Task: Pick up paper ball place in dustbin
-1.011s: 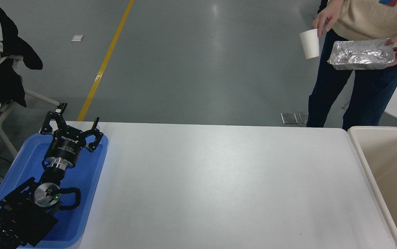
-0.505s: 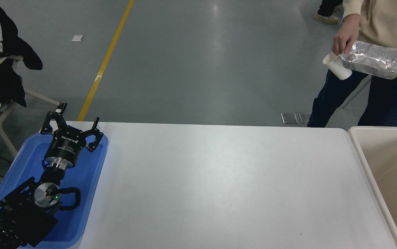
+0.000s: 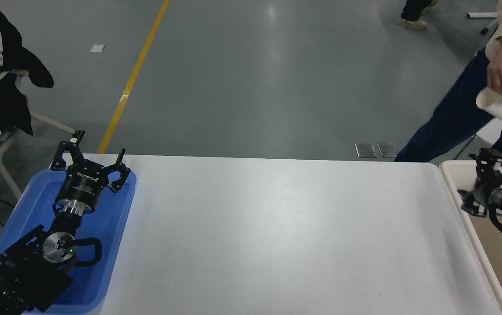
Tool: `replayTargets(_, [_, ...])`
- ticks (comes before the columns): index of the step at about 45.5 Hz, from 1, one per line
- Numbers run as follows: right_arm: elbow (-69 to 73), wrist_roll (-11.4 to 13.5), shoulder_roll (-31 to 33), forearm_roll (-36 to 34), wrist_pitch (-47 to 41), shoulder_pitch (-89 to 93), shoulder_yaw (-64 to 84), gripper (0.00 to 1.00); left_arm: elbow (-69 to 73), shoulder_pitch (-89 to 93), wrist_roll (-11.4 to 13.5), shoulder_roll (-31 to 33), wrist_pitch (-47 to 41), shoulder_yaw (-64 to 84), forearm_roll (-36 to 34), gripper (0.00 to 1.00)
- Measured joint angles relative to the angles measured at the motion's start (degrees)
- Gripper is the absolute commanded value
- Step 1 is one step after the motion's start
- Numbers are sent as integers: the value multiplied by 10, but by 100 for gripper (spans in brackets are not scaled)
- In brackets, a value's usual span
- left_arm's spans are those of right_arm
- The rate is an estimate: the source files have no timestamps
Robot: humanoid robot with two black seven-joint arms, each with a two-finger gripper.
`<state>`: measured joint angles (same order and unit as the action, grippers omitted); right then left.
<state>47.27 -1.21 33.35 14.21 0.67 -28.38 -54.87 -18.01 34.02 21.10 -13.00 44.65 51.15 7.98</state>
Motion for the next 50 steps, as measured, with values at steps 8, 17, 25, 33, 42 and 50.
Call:
replayTargets(8, [13,-116,-46,23,-29,30,-56,100,0,0,0,0,0,0,0,100])
replayTargets(17, [23,-199,-116,46,-34,49,-79,100,0,0,0,0,0,0,0,100])
replayTargets(25, [46,-231,-156,62,-6,63,-88,100,0,0,0,0,0,0,0,100])
replayTargets(33, [65,-246,-174,71,9,76,-96,100,0,1,0,0,0,0,0,100])
replayTargets(42, [73,-252,-181,72,14,84,-99,100,0,1,0,0,0,0,0,100])
replayTargets(50, [76,-254,-184,73,16,94,-99,100,0,1,0,0,0,0,0,100])
